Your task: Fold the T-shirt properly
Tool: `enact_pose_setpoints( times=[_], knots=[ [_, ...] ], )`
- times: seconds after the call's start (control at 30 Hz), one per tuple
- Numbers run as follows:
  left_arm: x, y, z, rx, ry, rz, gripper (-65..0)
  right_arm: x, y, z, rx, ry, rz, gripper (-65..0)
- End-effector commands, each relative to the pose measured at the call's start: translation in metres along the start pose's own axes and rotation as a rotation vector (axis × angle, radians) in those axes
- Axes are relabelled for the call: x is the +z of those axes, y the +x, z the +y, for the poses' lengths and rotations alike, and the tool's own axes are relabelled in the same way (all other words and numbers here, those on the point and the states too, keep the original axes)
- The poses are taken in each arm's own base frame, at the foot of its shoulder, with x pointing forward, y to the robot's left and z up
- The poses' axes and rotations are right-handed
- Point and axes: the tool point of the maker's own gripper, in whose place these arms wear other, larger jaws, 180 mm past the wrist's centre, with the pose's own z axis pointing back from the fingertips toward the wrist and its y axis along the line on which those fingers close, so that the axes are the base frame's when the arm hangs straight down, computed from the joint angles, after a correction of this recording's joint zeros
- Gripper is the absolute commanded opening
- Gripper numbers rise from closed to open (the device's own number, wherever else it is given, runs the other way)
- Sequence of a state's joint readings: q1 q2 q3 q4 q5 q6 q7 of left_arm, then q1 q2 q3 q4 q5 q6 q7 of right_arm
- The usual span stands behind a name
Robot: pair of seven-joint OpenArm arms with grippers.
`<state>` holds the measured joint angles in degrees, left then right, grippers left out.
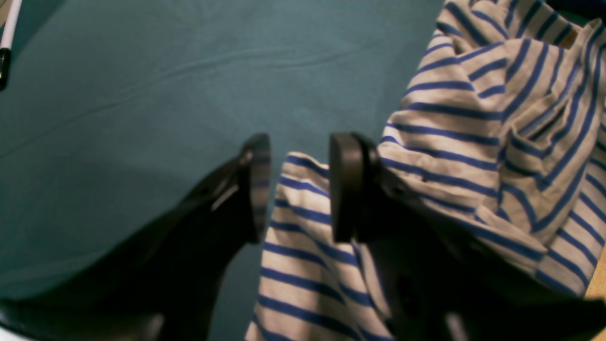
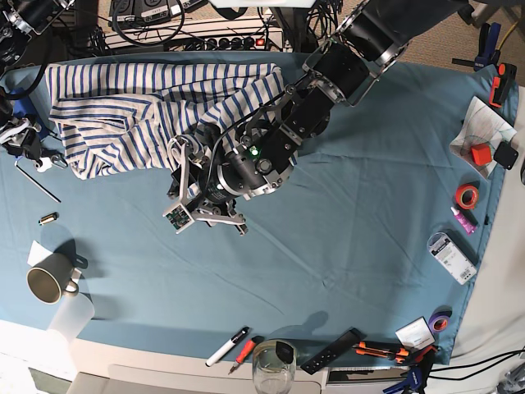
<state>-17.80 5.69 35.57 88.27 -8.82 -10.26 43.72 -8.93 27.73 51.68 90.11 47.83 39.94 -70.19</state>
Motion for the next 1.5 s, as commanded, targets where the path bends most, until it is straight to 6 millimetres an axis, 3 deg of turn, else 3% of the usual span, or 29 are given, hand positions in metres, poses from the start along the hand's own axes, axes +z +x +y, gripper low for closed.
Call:
enact_pose_setpoints(
  times=[0.0,0.47,0.77,0.87,1.1,1.27,1.47],
  knots=[
    [0.003,0.026,0.0,-0.008,0.0,-0.07,-42.7,0.007,0.021,-0.004,0.032,-0.011,-0.059,-33.4],
    [0.005,0.023,0.0,-0.011,0.002,-0.044,-42.7,0.007,0.022,-0.004,0.032,-0.011,-0.059,-33.4],
    [0.023,0.042,0.0,-0.043,0.022,-0.071,-47.6,0.007,0.022,-0.004,0.032,-0.011,-0.059,-33.4],
    [0.025,0.042,0.011,-0.018,0.044,-0.075,-47.6,0.007,0.022,-0.004,0.032,-0.011,-0.059,-33.4],
    [0.039,0.032,0.059,0.147,0.11,-0.063,-47.6,0.007,0.022,-0.004,0.032,-0.011,-0.059,-33.4],
    [0.048,0.029,0.064,0.218,0.018,-0.078,-47.6,0.007,0.022,-0.004,0.032,-0.011,-0.06,-33.4],
    [0.053,0.018,0.077,0.23,0.041,-0.065,-47.6,0.007,0.023,-0.004,0.032,-0.011,-0.064,-33.4]
  ],
)
